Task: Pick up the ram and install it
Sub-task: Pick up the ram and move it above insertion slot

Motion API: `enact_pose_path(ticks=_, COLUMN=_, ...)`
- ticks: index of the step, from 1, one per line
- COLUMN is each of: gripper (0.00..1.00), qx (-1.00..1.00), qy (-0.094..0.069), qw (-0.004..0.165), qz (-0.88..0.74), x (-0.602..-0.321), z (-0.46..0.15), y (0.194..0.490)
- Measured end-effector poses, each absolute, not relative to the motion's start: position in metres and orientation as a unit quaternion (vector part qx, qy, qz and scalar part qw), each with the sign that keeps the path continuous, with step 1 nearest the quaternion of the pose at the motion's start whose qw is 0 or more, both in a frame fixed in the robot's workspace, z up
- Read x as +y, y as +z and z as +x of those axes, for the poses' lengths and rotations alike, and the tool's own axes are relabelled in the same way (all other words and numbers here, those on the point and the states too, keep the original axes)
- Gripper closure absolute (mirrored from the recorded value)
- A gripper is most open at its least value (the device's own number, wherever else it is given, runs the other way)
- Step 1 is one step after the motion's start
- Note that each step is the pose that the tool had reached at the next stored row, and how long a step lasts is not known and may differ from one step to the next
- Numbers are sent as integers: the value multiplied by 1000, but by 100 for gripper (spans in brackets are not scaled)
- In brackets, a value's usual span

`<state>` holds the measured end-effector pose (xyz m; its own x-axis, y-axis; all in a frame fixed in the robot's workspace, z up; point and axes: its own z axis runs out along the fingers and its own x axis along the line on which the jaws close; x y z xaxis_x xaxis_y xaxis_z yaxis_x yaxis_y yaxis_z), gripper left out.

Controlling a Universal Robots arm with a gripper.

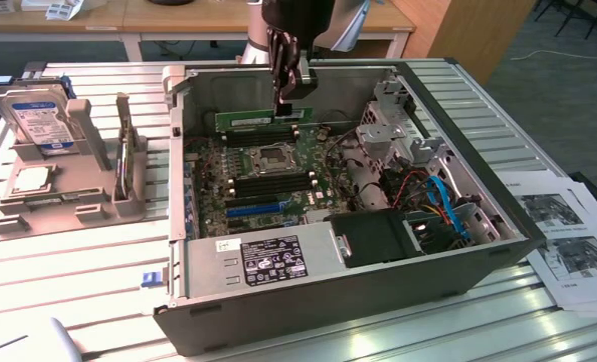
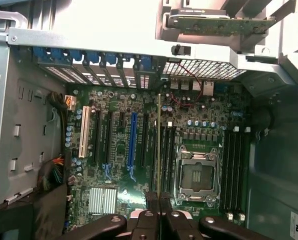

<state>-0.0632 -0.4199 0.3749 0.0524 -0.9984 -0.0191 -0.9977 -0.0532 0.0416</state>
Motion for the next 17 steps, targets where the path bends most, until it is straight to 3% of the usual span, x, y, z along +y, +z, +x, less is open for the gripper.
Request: enact_pose_path(ticks=17, gripper=88, qx=-694, qy=-21, qw=8, qz=720, x=-420, z=-60, y=371)
